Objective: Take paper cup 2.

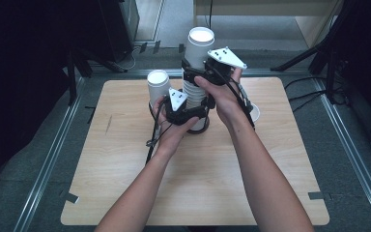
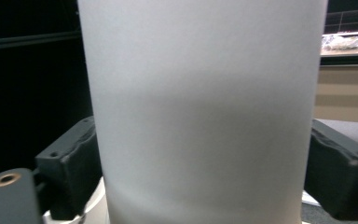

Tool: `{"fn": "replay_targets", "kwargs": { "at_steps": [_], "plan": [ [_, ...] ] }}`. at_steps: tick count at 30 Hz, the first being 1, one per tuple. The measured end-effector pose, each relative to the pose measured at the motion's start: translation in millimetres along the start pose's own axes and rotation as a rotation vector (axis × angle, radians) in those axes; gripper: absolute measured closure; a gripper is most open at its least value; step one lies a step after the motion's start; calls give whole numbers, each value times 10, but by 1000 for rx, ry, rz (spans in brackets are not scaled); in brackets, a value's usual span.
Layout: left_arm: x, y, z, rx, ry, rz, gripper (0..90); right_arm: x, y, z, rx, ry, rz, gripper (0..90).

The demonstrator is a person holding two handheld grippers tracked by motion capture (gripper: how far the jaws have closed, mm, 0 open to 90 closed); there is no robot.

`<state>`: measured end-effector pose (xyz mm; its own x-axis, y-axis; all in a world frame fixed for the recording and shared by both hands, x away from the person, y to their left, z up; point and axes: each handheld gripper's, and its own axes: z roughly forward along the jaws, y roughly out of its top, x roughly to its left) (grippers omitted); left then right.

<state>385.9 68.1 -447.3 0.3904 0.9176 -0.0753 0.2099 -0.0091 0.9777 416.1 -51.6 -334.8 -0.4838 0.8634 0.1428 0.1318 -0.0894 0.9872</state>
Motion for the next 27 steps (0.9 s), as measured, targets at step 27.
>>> {"fn": "replay_targets", "kwargs": {
  "at_steps": [27],
  "plan": [
    [26,-32,-30,5,-10,-9,90,44,152,-38,-46,-13,-13,139]
  ]
}}
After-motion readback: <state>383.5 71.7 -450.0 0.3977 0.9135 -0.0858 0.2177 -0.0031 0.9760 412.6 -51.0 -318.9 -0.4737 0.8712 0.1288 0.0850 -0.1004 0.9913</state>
